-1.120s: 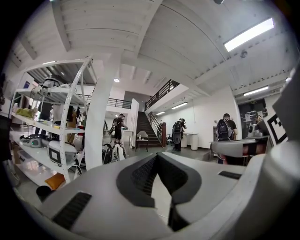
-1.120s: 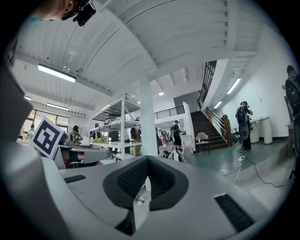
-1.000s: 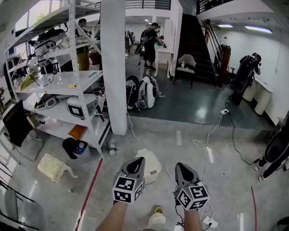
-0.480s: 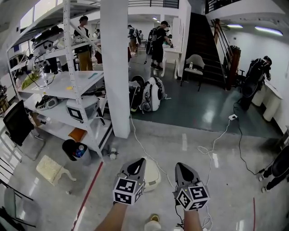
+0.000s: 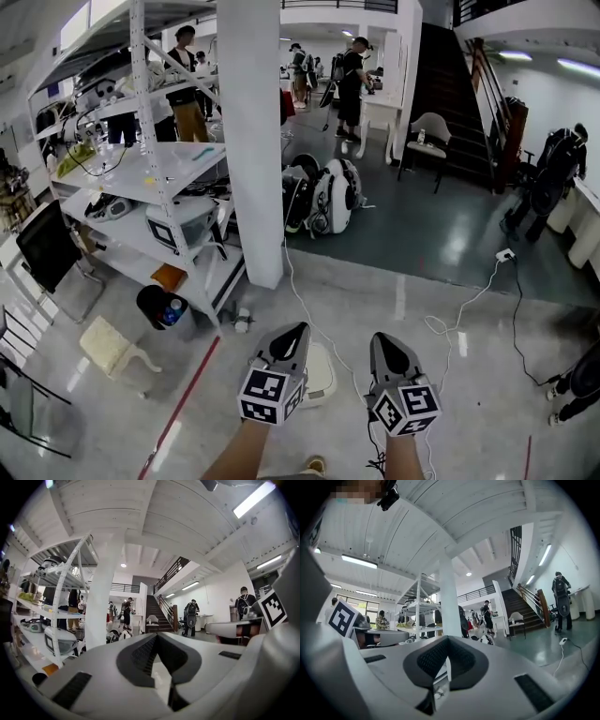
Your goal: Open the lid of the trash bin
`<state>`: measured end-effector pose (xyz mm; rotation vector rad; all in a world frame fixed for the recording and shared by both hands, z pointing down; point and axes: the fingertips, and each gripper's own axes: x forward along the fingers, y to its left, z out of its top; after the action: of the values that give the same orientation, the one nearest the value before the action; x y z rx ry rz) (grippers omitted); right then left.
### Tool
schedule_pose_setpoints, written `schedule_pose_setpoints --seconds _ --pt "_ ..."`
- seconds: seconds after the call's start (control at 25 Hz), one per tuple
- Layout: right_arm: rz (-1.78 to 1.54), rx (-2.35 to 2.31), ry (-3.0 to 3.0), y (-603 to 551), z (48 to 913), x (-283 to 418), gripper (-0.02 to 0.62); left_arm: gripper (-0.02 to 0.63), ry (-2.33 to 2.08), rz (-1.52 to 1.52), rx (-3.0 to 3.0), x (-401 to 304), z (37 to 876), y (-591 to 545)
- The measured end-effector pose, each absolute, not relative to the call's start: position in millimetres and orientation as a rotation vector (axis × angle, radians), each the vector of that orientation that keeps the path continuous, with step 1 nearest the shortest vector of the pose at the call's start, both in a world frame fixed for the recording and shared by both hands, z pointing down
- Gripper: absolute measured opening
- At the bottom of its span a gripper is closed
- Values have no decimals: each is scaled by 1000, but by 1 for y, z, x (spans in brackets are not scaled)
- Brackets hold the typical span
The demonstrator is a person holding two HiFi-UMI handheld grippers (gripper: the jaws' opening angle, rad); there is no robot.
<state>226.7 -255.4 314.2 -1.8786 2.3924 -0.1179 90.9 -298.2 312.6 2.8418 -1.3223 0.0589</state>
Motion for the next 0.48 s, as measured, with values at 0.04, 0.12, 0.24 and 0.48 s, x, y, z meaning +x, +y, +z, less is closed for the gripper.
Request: schedule_pose_setpoints --seconds 0.04,0.12,0.24,0.48 --pt "-114 -1861 2389 -261 313 228 35 2 -1325 58 2842 93 312 -302" --pt "-104 -1830 2396 -274 309 226 35 2 -1338 59 2844 92 309 -312" --pt "-80 -1802 2420 -295 302 217 35 1 -1366 46 2837 86 304 -332" --pt "-62 -1793 2416 -330 294 211 34 0 -1379 35 2839 79 297 -366"
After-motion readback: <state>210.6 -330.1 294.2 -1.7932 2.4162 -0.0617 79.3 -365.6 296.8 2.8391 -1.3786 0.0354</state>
